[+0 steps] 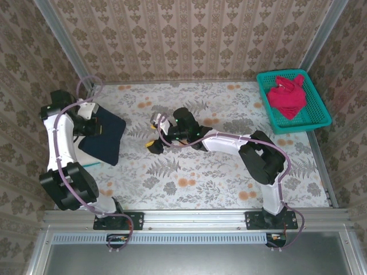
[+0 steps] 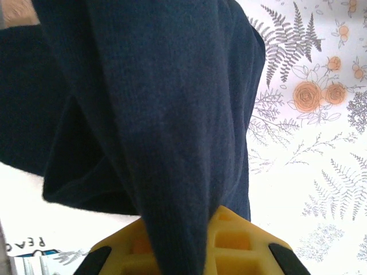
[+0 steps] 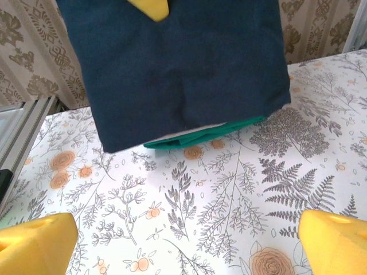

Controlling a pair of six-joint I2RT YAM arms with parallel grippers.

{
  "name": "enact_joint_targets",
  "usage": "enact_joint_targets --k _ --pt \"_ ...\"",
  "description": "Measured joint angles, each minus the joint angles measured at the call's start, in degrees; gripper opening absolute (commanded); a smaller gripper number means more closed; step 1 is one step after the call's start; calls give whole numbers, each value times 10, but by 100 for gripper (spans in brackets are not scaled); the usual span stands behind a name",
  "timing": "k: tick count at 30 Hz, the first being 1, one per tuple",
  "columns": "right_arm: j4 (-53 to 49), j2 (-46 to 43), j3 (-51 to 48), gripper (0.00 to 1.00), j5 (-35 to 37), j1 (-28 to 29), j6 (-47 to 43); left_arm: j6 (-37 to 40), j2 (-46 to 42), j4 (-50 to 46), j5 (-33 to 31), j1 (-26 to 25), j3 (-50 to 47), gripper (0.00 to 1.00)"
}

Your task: Fold and stack the t-shirts

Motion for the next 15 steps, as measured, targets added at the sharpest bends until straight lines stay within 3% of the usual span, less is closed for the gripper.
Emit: enact_joint_targets --k 15 --pt "5 10 -4 100 -1 -9 3 17 23 -11 -12 68 35 0"
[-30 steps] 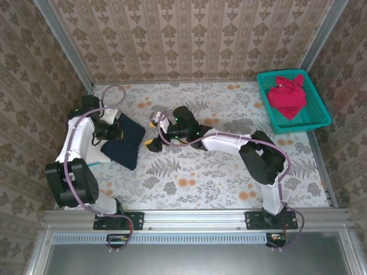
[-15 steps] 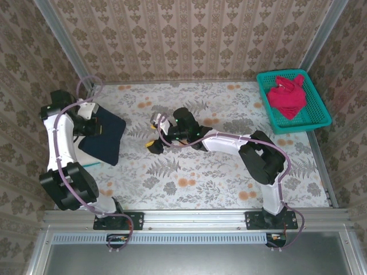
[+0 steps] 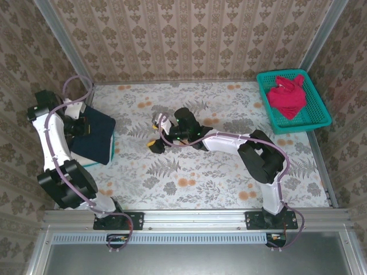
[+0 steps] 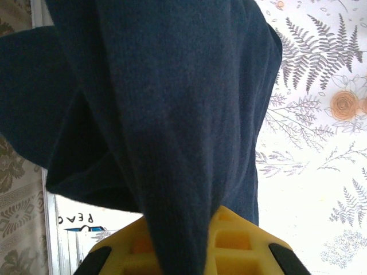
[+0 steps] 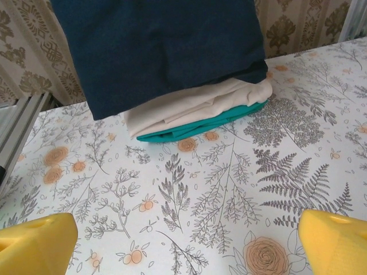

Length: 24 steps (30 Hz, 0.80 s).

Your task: Fold and stack the t-shirts

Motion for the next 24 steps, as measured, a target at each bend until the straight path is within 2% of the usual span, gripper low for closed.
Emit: enact_joint_targets --k 13,20,24 --pt "21 40 0 100 -15 0 24 -24 28 102 24 58 -35 0" --pt "24 50 0 100 -19 -1 32 -33 65 128 26 63 -41 0" --pt "24 50 0 100 -19 -1 32 -41 82 141 4 64 -46 1"
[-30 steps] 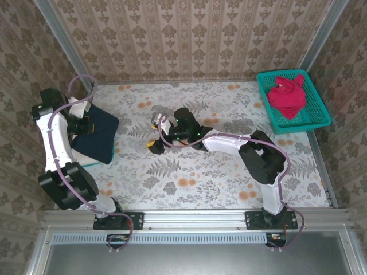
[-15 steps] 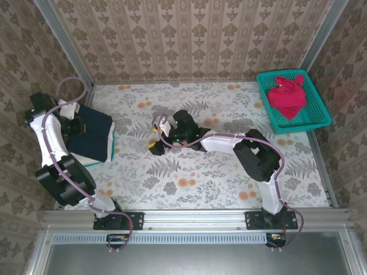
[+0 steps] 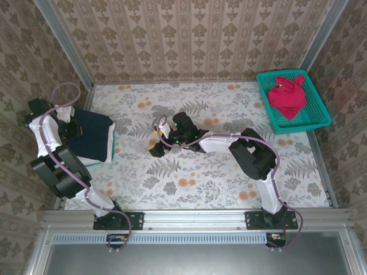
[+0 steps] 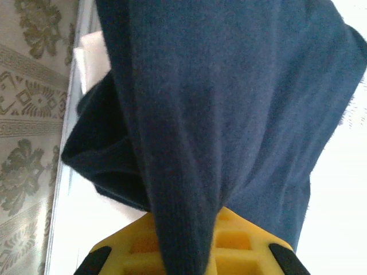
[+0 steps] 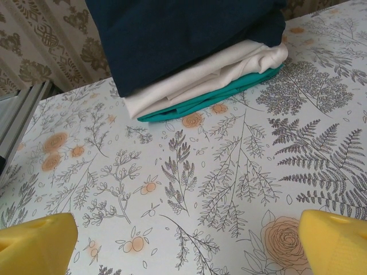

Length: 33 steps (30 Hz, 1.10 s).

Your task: Fold and stack the t-shirts

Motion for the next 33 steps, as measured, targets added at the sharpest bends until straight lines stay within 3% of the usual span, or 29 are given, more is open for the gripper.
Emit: enact_joint_targets --k 8,10,13,15,23,27,33 --pt "2 0 0 100 0 -5 3 -31 42 10 -46 2 -4 42" --pt "2 0 0 100 0 -6 6 -41 54 5 -63 0 -3 62" --pt "2 0 0 100 0 -9 11 -57 61 -5 -94 -12 -3 80" --pt "3 0 0 100 0 -10 13 -67 58 -8 -108 -25 -3 99" --pt "6 0 -1 100 0 -12 15 -130 -7 22 -168 -88 -8 100" --pt "8 0 -3 100 0 -13 15 -164 -43 58 -153 -96 -15 100" --pt "10 0 -4 100 0 -13 15 -212 -18 110 -118 -88 -39 100"
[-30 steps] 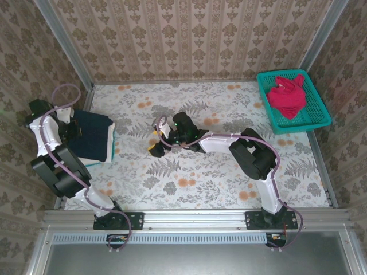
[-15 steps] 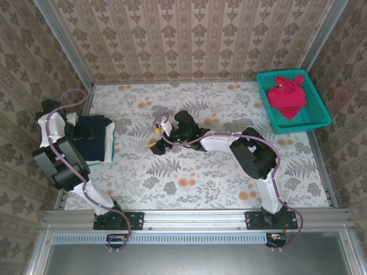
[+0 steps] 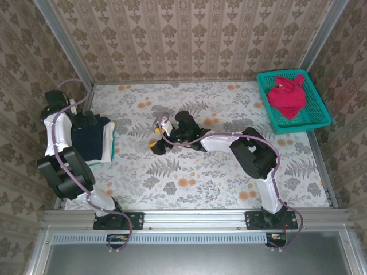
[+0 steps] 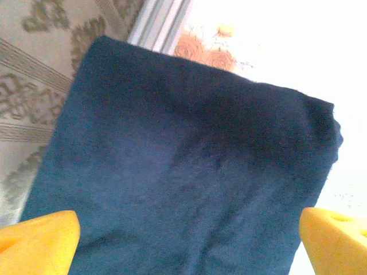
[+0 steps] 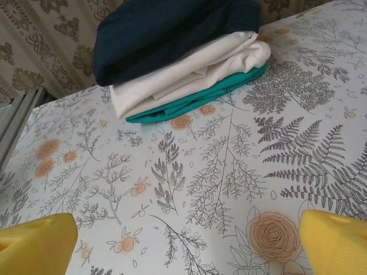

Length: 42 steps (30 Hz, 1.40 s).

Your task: Fold and stack the t-shirts

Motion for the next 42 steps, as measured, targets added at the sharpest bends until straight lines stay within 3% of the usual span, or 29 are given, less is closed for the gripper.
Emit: enact_joint_targets --k 15,27,36,42 --pt "0 0 -6 100 0 -3 6 -136 45 152 121 5 -122 100" --pt "5 -11 -34 100 1 -13 24 -164 6 190 110 -38 -150 100" --pt "34 -84 -89 100 38 -54 45 -144 -118 186 60 -130 -149 100" --pt "53 -160 -162 100 103 -100 45 -115 -172 303 35 -233 -246 100"
